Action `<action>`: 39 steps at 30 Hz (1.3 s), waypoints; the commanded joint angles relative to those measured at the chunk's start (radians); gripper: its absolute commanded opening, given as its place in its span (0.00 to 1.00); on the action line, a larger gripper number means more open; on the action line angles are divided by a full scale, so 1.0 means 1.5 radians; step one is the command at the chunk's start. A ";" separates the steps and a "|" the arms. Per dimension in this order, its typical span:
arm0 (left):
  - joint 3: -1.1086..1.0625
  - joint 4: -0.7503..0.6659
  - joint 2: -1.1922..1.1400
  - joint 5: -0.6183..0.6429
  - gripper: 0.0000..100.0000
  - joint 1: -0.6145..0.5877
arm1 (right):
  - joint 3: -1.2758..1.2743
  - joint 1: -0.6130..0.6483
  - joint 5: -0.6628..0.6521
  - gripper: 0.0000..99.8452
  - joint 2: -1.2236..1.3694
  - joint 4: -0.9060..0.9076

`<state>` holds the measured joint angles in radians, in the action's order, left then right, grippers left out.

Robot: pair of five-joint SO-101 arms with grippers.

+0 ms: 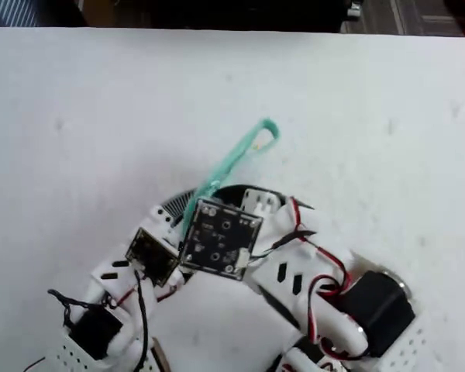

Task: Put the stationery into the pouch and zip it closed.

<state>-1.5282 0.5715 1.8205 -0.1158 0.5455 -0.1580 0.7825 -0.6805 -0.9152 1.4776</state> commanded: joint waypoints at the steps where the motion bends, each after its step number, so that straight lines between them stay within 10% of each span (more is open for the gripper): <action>1: 0.019 0.001 0.006 -0.005 0.02 -0.009 | 0.057 -0.067 -0.002 0.02 0.004 -0.019; 11: 0.165 0.211 0.006 0.000 0.02 -0.005 | 0.048 -0.130 -0.002 0.02 0.017 -0.108; 21: 0.164 0.222 0.006 0.001 0.03 -0.008 | 0.018 -0.130 0.060 0.02 0.083 -0.139; 27: 0.205 0.312 0.006 0.110 0.22 -0.020 | 0.017 -0.129 0.074 0.02 0.088 -0.146; 39: 0.272 0.353 0.006 0.118 0.03 -0.109 | -0.051 -0.133 0.072 0.02 0.088 -0.170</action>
<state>-1.1830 1.0886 1.8220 0.0514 0.3966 -0.2286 0.5969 -0.5777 -0.7818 1.2643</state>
